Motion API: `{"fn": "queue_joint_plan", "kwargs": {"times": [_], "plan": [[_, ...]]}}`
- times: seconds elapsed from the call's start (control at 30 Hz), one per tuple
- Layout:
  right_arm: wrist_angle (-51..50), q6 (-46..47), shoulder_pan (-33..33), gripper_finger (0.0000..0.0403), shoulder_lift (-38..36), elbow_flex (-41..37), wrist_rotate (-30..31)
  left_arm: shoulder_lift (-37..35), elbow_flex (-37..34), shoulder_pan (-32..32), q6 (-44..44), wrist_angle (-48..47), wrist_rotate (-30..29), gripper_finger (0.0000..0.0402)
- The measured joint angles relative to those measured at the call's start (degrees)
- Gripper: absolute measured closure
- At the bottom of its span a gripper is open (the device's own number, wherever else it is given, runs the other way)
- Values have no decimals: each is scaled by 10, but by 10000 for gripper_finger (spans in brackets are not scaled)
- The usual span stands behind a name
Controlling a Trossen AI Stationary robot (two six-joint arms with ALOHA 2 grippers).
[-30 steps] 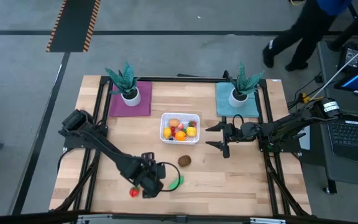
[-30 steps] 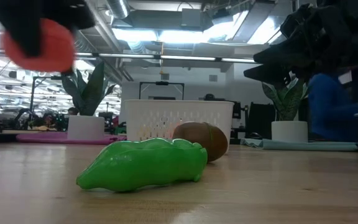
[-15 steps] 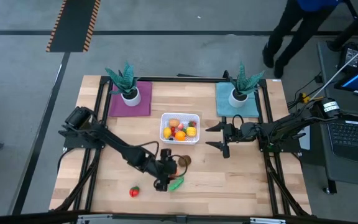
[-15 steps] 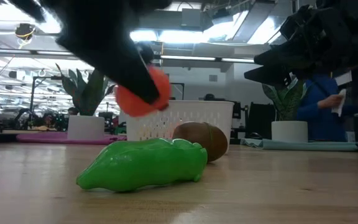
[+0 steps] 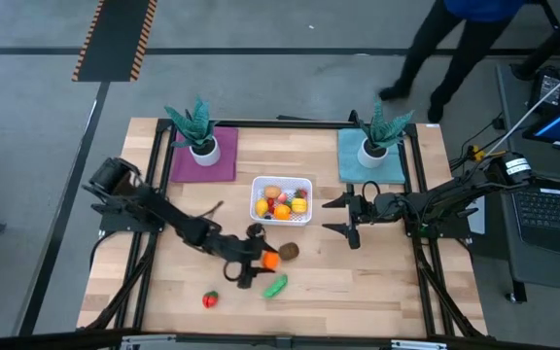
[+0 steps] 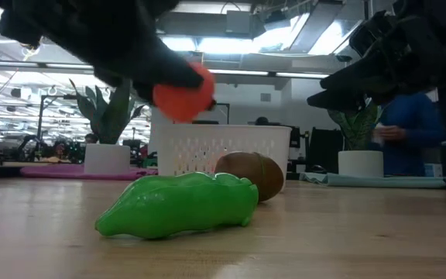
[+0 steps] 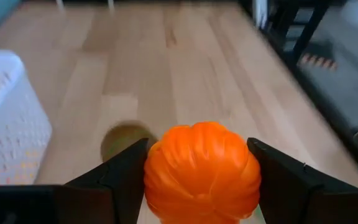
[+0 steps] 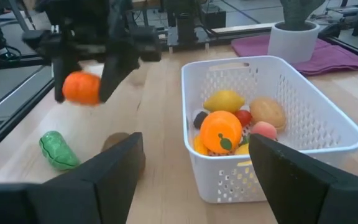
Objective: Pick and placing Produce into tupperware
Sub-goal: Put the orange pumpkin into the white bin
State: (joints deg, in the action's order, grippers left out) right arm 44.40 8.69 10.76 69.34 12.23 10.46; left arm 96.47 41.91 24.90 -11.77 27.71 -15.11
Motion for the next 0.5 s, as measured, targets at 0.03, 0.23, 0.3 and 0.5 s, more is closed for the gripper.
{"fn": "queue_joint_plan", "kwargs": {"times": [0.03, 0.23, 0.3, 0.5], "plan": [[-1, 0, 0, 108, 0, 0, 0, -8, -14, 0, 0, 28, 0, 166], [2, 2, 0, 108, 0, 0, 0, -76, -99, 1, 28, 112, -30, 166], [4, 11, 0, 108, 0, 0, 0, -102, -124, 1, 45, 135, -38, 166], [5, 15, 0, 108, 0, 0, 0, -167, -202, 1, 84, 216, -60, 166]]}}
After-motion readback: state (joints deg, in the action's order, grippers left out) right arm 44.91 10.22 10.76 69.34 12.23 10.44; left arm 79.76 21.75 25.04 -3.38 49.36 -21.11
